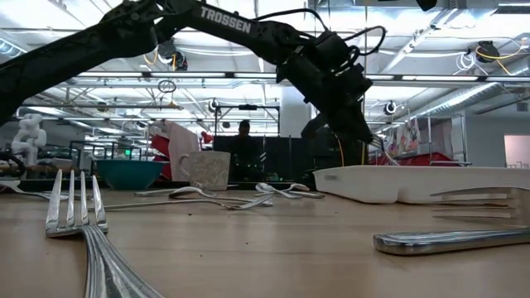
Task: Sort silverware
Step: Put the fork in the silverware tray
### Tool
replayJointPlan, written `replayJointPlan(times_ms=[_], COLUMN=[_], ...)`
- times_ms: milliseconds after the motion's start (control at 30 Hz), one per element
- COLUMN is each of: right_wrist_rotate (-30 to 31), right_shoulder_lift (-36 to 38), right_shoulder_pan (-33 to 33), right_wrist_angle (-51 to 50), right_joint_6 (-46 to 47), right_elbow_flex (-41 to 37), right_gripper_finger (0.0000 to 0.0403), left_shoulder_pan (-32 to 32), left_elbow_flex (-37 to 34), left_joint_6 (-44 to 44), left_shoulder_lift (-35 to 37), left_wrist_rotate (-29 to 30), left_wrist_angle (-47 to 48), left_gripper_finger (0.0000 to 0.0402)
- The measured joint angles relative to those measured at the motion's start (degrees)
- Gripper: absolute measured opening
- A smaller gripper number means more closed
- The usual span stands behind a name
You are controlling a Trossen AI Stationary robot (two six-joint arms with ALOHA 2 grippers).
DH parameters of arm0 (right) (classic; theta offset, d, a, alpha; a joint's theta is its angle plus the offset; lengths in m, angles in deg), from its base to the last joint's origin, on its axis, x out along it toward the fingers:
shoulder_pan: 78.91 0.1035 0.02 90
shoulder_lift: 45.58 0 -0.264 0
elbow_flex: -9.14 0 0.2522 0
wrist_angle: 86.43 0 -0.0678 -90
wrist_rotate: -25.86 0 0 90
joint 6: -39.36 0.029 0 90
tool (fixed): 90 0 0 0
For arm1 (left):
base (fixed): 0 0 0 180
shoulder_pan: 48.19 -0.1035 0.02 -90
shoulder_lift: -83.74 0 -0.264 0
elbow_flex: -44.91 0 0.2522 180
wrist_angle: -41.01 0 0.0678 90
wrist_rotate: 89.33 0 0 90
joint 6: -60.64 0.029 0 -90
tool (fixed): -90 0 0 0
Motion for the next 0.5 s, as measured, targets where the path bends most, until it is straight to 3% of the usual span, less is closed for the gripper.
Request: replayJointPlan(times_ms=[167, 500], right_wrist_rotate=[0.0, -0.1], right_shoulder_lift=[0.0, 0.0], right_shoulder_pan=[0.0, 0.0], right_wrist_angle=[0.0, 0.0], right_joint_6=[-0.4, -0.9], right_elbow_flex=[0.0, 0.0], right_gripper_finger=[0.0231, 0.0231], left_shoulder_pan=[0.0, 0.1], left_elbow_flex=[0.0, -0.1], left_joint_6=[-4.4, -4.5], left_shoulder_lift=[0.0, 0.0], left_wrist_rotate=[0.9, 4.2], left_wrist_angle=[-0.1, 0.2], left_gripper_finger=[0.0019, 0.0020])
